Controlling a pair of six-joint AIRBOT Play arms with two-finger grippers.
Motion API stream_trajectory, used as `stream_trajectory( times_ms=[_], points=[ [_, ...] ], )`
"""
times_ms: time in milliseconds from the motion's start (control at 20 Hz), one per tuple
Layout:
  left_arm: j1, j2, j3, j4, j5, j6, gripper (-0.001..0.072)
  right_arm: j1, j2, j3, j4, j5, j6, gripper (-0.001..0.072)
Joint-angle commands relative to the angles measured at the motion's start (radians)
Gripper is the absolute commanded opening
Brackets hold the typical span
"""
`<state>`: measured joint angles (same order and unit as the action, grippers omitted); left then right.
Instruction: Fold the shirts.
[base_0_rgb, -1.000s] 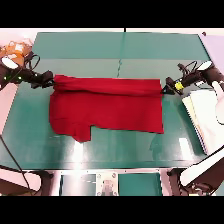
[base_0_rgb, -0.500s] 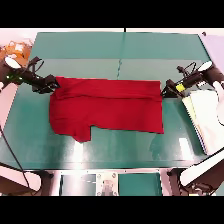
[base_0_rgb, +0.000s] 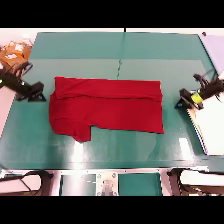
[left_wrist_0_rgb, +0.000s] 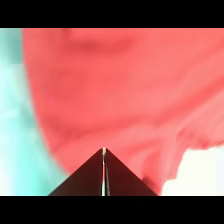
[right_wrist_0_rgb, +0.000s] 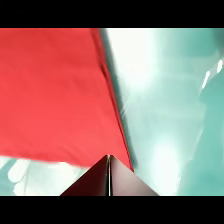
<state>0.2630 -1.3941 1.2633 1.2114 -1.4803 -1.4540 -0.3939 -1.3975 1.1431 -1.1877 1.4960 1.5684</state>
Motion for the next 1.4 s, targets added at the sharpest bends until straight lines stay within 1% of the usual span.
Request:
stream_trajectory(
  times_ms=[0, 50, 100, 150, 200, 250, 350, 450, 550, 750, 800, 850, 900, 950, 1000, 1050, 1150, 1300, 1350],
  points=[
    [0.045, 0.251, -0.33, 0.031, 0.062, 0.01, 0.0022, -0.051, 0.291, -0.393, -0.005, -0.136, 0.052, 0.0017],
    [0.054, 0.306, -0.412, 0.032, 0.08, -0.021, 0.0023, -0.05, 0.355, -0.493, 0.007, -0.174, 0.052, 0.0021],
    [0.058, 0.351, -0.489, 0.026, 0.107, -0.045, 0.0025, -0.05, 0.396, -0.57, 0.043, -0.209, 0.051, 0.0101],
    [0.058, 0.381, -0.554, 0.003, 0.131, -0.039, 0.022, -0.05, 0.42, -0.636, 0.1, -0.251, 0.045, 0.0262],
    [0.058, 0.394, -0.605, -0.035, 0.151, -0.03, 0.0517, -0.049, 0.426, -0.683, 0.163, -0.292, 0.023, 0.0319],
    [0.058, 0.393, -0.652, -0.078, 0.175, -0.028, 0.0551, -0.04, 0.426, -0.723, 0.222, -0.337, 0.001, 0.0318],
    [0.058, 0.393, -0.734, -0.145, 0.245, -0.003, 0.0547, 0.006, 0.426, -0.769, 0.285, -0.434, -0.006, 0.0319],
    [0.058, 0.393, -0.803, -0.193, 0.355, 0.012, 0.0547, 0.068, 0.414, -0.791, 0.343, -0.524, -0.005, 0.0325],
    [0.058, 0.392, -0.848, -0.222, 0.444, 0.016, 0.0547, 0.128, 0.379, -0.793, 0.394, -0.593, -0.005, 0.0336],
    [0.058, 0.391, -0.893, -0.294, 0.606, 0.035, 0.0545, 0.203, 0.282, -0.792, 0.467, -0.71, 0.005, 0.0335],
    [0.058, 0.391, -0.893, -0.319, 0.632, 0.048, 0.0453, 0.208, 0.27, -0.787, 0.467, -0.719, 0.005, 0.0332],
    [0.058, 0.391, -0.892, -0.372, 0.644, 0.089, 0.0197, 0.208, 0.267, -0.779, 0.466, -0.716, -0.013, 0.0277],
    [0.058, 0.391, -0.891, -0.435, 0.632, 0.14, 0.0023, 0.207, 0.267, -0.768, 0.465, -0.697, -0.047, 0.0067],
    [0.058, 0.391, -0.88, -0.473, 0.587, 0.179, 0.0022, 0.204, 0.267, -0.753, 0.459, -0.665, -0.067, 0.0018],
    [0.058, 0.391, -0.857, -0.467, 0.517, 0.188, 0.0021, 0.198, 0.268, -0.734, 0.435, -0.623, -0.07, 0.0017],
    [0.058, 0.394, -0.821, -0.422, 0.424, 0.186, 0.0021, 0.189, 0.268, -0.71, 0.391, -0.57, -0.069, 0.0017],
    [0.058, 0.444, -0.755, -0.297, 0.27, 0.125, 0.0021, 0.151, 0.283, -0.669, 0.286, -0.467, -0.042, 0.0016],
    [0.058, 0.609, -0.685, -0.142, 0.165, 0.036, 0.002, 0.077, 0.36, -0.642, 0.158, -0.371, -0.012, 0.0016],
    [0.058, 0.654, -0.67, -0.122, 0.144, 0.023, 0.002, 0.053, 0.39, -0.636, 0.132, -0.351, -0.006, 0.0016]
  ],
)
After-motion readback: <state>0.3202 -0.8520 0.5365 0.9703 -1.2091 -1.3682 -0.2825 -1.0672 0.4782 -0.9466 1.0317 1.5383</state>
